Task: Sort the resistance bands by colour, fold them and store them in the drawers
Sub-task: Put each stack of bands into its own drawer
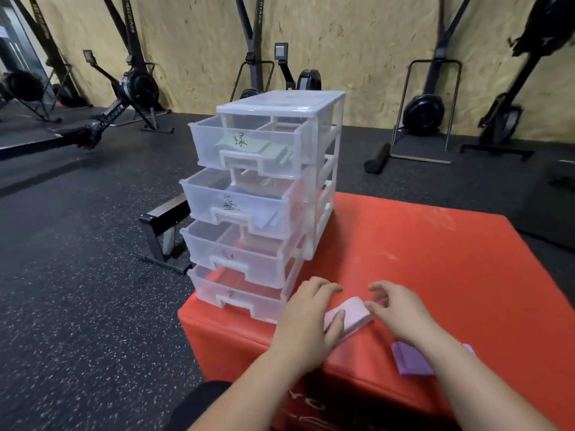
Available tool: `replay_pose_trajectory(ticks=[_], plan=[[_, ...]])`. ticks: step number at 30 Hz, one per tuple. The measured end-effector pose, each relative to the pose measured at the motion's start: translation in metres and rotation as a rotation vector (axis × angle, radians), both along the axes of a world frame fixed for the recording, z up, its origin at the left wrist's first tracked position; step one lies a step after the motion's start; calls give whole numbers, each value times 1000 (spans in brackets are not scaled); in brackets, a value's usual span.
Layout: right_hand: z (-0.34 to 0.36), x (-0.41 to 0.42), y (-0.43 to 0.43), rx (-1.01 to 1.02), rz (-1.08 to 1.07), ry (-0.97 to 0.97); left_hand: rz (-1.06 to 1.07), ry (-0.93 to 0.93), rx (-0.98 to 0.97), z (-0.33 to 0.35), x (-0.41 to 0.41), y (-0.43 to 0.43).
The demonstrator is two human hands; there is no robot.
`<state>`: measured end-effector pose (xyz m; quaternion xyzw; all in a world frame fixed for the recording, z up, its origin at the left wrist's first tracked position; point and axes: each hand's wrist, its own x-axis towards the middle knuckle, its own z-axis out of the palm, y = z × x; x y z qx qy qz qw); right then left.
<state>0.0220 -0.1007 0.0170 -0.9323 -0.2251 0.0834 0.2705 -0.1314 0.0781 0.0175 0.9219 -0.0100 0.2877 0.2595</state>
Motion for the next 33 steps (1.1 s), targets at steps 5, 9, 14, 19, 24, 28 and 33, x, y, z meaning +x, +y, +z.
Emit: replay_pose_trajectory(ticks=[5,9,14,19,24,28,33], plan=[[-35,-4,7,-211,-58,-19,80,446,57,-37,18,-5],[-44,-6,16,-293,-112,-30,125,575,102,-45,30,-7],[-43,0,22,-242,-121,83,148,564,62,-48,35,-4],[-29,-8,23,-8,-58,124,130,580,-81,-52,38,6],[-6,-23,24,307,63,114,-11,443,-432,-33,30,4],[22,-37,23,564,69,220,-14,327,-600,-15,23,0],[40,-55,26,862,21,408,-26,172,-695,12,7,-2]])
